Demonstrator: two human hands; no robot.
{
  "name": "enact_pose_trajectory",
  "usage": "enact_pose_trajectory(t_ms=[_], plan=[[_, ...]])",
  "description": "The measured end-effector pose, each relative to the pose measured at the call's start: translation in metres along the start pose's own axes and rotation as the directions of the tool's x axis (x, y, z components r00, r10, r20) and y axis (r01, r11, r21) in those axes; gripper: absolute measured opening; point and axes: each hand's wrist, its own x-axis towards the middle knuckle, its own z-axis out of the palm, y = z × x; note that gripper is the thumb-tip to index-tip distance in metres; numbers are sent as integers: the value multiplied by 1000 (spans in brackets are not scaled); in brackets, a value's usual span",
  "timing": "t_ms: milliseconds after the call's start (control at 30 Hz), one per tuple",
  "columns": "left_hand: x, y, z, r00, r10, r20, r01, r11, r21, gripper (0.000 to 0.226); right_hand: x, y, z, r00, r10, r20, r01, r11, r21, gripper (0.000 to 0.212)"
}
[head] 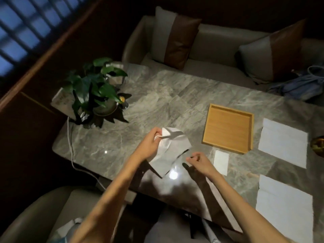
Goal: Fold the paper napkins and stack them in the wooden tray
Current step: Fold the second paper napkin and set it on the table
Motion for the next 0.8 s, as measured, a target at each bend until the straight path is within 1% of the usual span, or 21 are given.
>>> enact_pose_trajectory(t_ms=[33,67,100,133,167,200,267,300,367,400,433,467,500,533,567,600,667,700,733,767,800], plan=[[12,29,-15,995,75,67,-78,997,29,19,-1,-16,-19,998,-25,-63,24,1000,-9,49],[23,59,-29,982,143,119,-150,988,47,22,-3,-34,-39,991,-92,-99,92,996,-2,75],[33,91,-44,964,211,160,-222,973,55,25,-10,-58,-58,973,-208,-99,209,978,-3,92],[41,125,-58,941,275,196,-291,955,58,27,-15,-84,-75,940,-335,-67,336,942,-1,99],[46,158,-72,917,326,229,-349,935,67,27,-25,-113,-91,901,-431,-40,431,902,-20,97],[50,190,-85,893,371,254,-400,914,71,27,-34,-141,-105,857,-514,-33,512,857,-49,87],[52,253,-110,849,441,292,-473,880,47,27,-60,-194,-131,770,-634,-72,626,772,-114,50],[52,282,-122,827,473,304,-504,863,28,27,-71,-215,-143,726,-678,-118,667,735,-118,34],[51,332,-143,794,532,294,-543,839,-50,29,-99,-255,-165,674,-709,-209,722,692,-19,20],[51,351,-152,789,552,270,-546,831,-104,29,-114,-271,-177,669,-704,-240,734,676,63,20],[53,367,-160,789,567,239,-548,824,-147,30,-130,-285,-187,674,-700,-235,737,659,152,29],[56,381,-164,789,578,206,-553,816,-169,31,-144,-296,-197,681,-711,-177,730,638,246,43],[60,394,-166,788,590,174,-568,807,-164,31,-155,-306,-207,677,-727,-111,723,629,287,57],[65,406,-166,784,602,151,-584,798,-150,31,-165,-313,-215,661,-747,-72,736,627,254,64],[67,418,-163,780,610,140,-594,792,-142,31,-173,-319,-221,634,-770,-73,767,613,191,59],[69,428,-160,774,615,147,-600,788,-140,32,-178,-324,-225,592,-798,-114,806,584,98,46],[74,444,-155,762,610,220,-589,793,-156,32,-183,-331,-235,499,-826,-263,847,529,-56,17],[78,449,-155,760,604,241,-573,797,-191,34,-182,-332,-240,473,-811,-344,850,523,-65,12],[81,454,-152,764,605,223,-545,791,-278,37,-183,-333,-249,472,-778,-414,844,534,-41,15],[84,455,-147,791,591,159,-486,764,-424,41,-184,-333,-257,493,-739,-459,836,548,17,16],[87,453,-140,841,535,73,-384,687,-617,46,-185,-332,-265,519,-700,-491,825,561,72,17]])
